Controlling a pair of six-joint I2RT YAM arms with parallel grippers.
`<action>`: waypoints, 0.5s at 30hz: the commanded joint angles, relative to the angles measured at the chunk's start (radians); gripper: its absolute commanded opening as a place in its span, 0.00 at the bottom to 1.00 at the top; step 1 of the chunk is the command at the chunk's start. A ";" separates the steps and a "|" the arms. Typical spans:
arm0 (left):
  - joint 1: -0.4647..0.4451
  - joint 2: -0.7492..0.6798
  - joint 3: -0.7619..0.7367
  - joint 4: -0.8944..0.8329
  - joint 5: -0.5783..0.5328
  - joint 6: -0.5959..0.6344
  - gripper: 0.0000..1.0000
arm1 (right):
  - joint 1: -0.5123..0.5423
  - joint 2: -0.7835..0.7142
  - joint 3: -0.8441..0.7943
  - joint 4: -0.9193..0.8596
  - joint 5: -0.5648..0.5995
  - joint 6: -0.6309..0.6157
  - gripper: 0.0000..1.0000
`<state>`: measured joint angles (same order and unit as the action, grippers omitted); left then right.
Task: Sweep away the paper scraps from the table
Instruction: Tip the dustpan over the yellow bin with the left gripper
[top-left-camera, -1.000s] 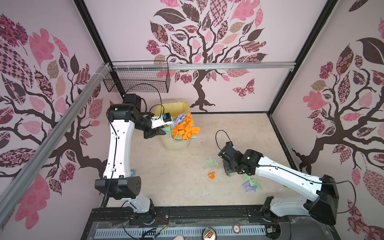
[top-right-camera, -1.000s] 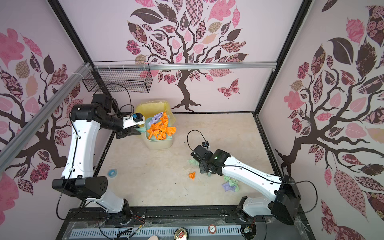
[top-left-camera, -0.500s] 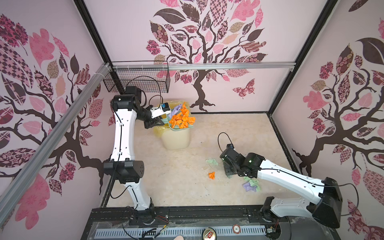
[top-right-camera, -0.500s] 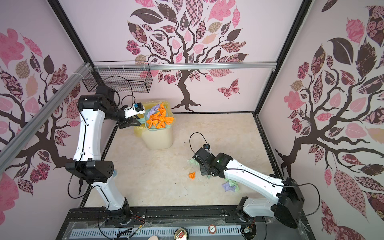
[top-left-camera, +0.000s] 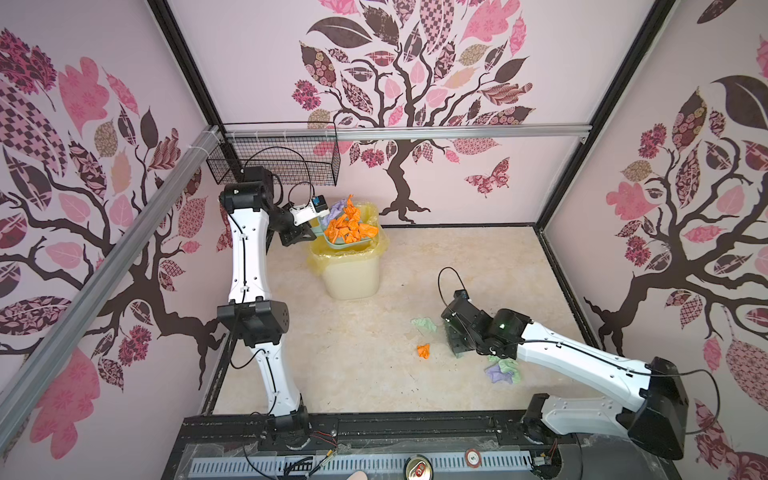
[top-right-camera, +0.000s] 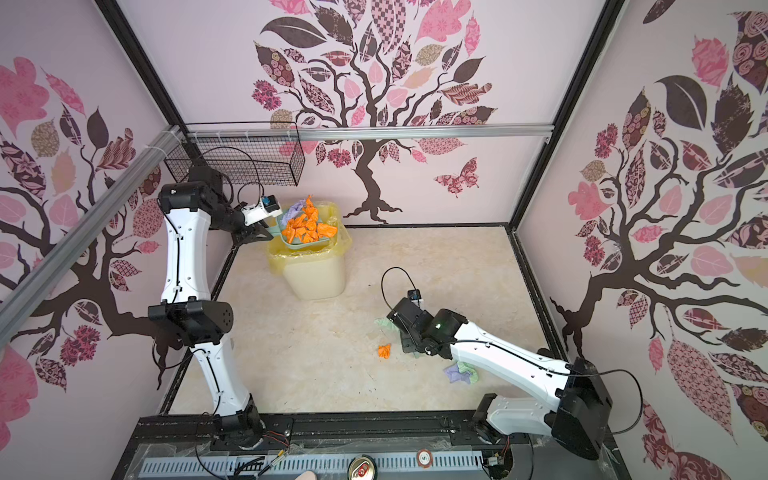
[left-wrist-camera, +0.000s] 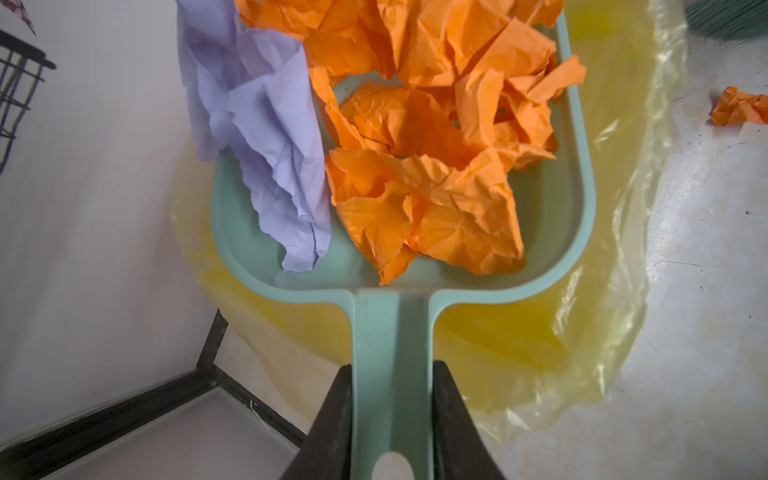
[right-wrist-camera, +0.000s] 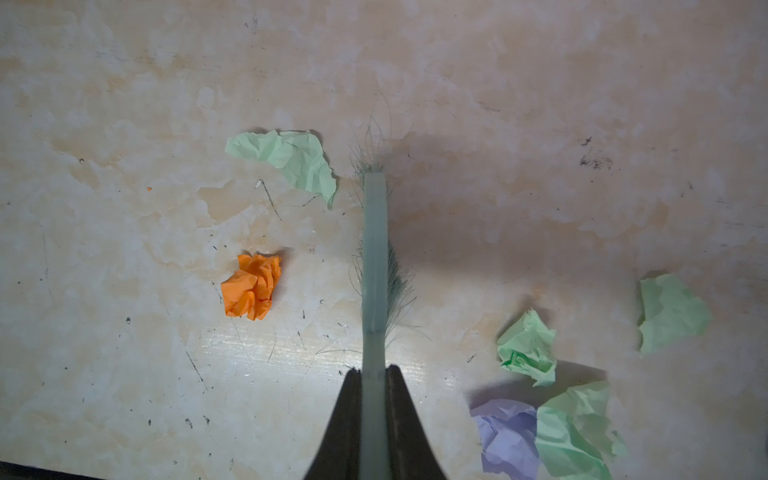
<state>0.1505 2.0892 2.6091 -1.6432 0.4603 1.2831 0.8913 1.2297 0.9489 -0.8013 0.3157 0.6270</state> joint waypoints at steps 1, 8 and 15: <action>0.006 0.014 0.088 -0.153 -0.017 0.001 0.00 | -0.005 0.016 0.005 -0.008 -0.018 -0.005 0.00; -0.004 -0.034 0.057 -0.054 -0.202 0.076 0.00 | -0.005 0.040 0.025 -0.002 -0.021 -0.012 0.00; -0.022 -0.089 -0.026 0.051 -0.355 0.144 0.00 | -0.004 0.074 0.052 0.006 -0.032 -0.018 0.00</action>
<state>0.1368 2.0434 2.6064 -1.6295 0.1875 1.3846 0.8913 1.2709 0.9684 -0.7765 0.3088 0.6201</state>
